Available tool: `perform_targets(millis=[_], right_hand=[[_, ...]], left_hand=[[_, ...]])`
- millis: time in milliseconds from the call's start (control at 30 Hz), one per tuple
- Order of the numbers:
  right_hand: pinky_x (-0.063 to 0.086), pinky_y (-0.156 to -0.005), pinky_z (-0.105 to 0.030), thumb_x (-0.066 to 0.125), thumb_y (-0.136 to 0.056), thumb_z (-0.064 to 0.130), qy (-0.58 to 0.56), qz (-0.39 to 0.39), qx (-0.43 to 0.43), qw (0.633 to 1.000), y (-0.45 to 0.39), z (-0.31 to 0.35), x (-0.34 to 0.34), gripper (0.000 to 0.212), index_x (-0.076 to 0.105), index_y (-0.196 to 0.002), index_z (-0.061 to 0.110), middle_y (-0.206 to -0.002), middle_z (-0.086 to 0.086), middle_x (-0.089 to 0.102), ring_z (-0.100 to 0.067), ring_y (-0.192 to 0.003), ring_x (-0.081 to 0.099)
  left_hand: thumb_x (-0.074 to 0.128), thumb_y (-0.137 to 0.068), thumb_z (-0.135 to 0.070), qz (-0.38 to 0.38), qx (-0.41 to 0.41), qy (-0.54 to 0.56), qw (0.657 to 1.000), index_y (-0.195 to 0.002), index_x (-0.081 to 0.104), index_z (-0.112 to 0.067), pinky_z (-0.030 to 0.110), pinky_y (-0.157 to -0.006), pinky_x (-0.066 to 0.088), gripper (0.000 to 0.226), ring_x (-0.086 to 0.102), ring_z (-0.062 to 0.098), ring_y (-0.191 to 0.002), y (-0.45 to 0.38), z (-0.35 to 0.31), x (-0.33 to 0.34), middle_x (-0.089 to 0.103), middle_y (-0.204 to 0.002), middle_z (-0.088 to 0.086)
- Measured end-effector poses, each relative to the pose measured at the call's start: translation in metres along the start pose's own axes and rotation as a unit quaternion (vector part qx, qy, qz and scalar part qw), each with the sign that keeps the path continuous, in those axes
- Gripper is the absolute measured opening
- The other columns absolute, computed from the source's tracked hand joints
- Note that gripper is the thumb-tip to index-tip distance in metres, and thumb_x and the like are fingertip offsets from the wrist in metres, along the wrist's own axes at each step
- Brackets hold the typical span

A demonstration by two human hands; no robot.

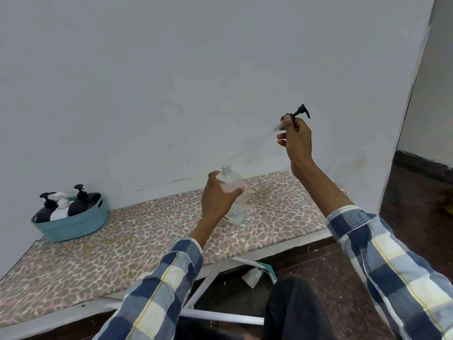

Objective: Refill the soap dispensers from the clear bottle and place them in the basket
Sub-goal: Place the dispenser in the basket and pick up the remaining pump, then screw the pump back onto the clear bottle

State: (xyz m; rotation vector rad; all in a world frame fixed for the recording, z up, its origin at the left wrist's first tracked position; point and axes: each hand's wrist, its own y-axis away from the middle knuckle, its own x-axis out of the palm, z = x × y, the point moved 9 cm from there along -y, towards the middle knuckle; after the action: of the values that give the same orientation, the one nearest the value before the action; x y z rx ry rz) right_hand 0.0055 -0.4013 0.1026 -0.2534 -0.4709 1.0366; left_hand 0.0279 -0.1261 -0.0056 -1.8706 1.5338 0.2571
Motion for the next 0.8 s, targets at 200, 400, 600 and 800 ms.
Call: perform_targets(millis=[200, 400, 600, 800], right_hand=[[0.056, -0.071, -0.022, 0.053, -0.113, 0.038, -0.021, 0.036, 0.011, 0.999, 0.015, -0.005, 0.044, 0.029, 0.065, -0.115, 0.011, -0.095, 0.003, 0.067, -0.008, -0.070, 0.060], [0.056, -0.072, -0.023, 0.053, -0.113, 0.038, -0.029, 0.071, 0.012, 0.997, 0.033, -0.007, 0.092, 0.035, 0.066, -0.120, 0.007, -0.100, 0.001, 0.069, -0.009, -0.072, 0.062], [0.056, -0.071, -0.022, 0.052, -0.113, 0.037, -0.016, 0.095, 0.012, 0.995, 0.047, -0.014, 0.118, 0.035, 0.065, -0.120, 0.006, -0.105, -0.002, 0.069, -0.008, -0.072, 0.062], [0.056, -0.069, -0.020, 0.055, -0.111, 0.037, 0.052, 0.140, -0.014, 0.989, 0.061, -0.017, 0.135, 0.031, 0.066, -0.121, 0.010, -0.108, -0.003, 0.071, -0.002, -0.069, 0.065]], left_hand=[[0.093, -0.071, -0.055, -0.049, 0.005, -0.036, 0.998, -0.145, 0.045, -0.027, 0.034, -0.084, 0.054, 0.093, 0.068, 0.022, -0.113, -0.005, 0.013, -0.066, 0.067, -0.131, -0.002], [0.089, -0.066, -0.060, -0.059, 0.000, -0.109, 0.992, -0.143, 0.045, -0.035, 0.040, -0.090, 0.056, 0.091, 0.068, 0.020, -0.113, 0.000, 0.042, -0.118, 0.066, -0.130, -0.010], [0.091, -0.067, -0.052, -0.044, -0.001, -0.148, 0.988, -0.143, 0.048, -0.034, 0.035, -0.085, 0.052, 0.090, 0.068, 0.020, -0.113, 0.013, 0.067, -0.134, 0.066, -0.132, -0.009], [0.091, -0.070, -0.046, -0.020, 0.009, -0.133, 0.991, -0.141, 0.049, -0.034, 0.029, -0.077, 0.044, 0.084, 0.064, 0.014, -0.103, 0.017, 0.066, -0.132, 0.062, -0.121, -0.015]])
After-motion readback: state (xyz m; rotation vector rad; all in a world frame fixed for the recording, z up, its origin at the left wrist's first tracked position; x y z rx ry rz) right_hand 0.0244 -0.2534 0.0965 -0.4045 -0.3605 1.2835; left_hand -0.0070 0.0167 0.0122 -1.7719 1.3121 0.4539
